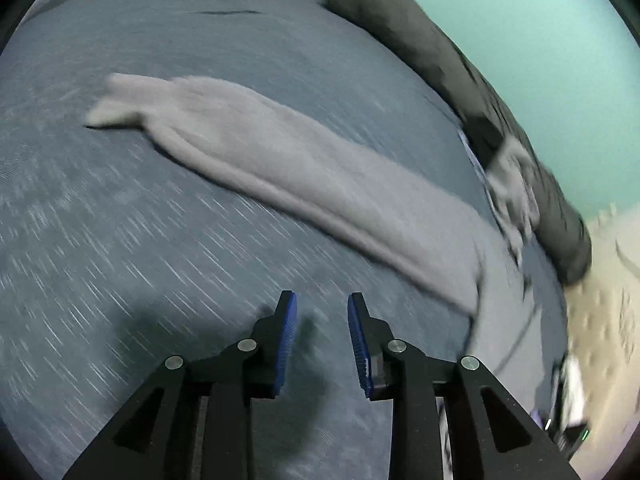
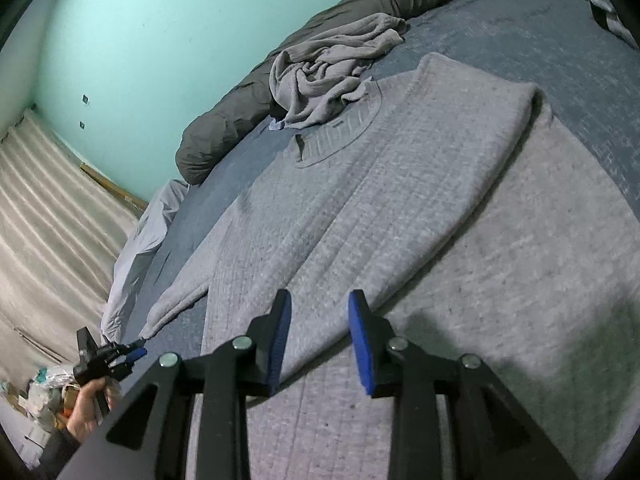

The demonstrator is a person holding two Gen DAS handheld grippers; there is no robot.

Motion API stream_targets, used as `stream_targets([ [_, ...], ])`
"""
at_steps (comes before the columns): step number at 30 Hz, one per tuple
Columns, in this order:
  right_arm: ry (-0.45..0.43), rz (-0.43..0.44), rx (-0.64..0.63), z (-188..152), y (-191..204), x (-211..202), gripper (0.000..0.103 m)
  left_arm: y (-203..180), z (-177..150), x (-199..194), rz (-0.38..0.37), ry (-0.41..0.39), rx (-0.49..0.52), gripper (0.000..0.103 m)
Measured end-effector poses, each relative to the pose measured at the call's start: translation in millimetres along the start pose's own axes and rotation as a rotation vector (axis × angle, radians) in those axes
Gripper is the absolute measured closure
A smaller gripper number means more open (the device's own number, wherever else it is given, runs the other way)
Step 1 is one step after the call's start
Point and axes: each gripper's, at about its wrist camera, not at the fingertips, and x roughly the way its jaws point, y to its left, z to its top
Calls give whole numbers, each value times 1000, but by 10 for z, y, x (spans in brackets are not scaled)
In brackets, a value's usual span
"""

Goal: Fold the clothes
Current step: 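Grasp the other sleeve cuff with the left tool and lift it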

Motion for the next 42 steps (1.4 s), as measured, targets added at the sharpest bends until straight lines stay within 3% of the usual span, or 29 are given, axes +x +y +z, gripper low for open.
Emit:
stream_targets([
  [8,8,-5,1,11,-35,47,74,682,616,32,90,-62,-161,64],
  [14,13,-16,-7,11,-43,85,74,1067,840,193,76,-83,-271,63],
  [23,49,-33,-42,-56,15,207,73,1285,1170,277,39,-162,-329,62],
  [26,46,-38,-35,-54,-6,203,73,1233,1233,291,58,-163,-296,65],
  [29,46,-42,-31,-59,-14,209,73,1148,1302,276,79,-164,-250,98],
  [36,47,-31,-38,-76,19,194,73,753,1512,126,44,-193,-154,98],
  [42,33,-30,-29,-50,-12,154,73,-50,1716,-30,-40,-191,-4,99],
])
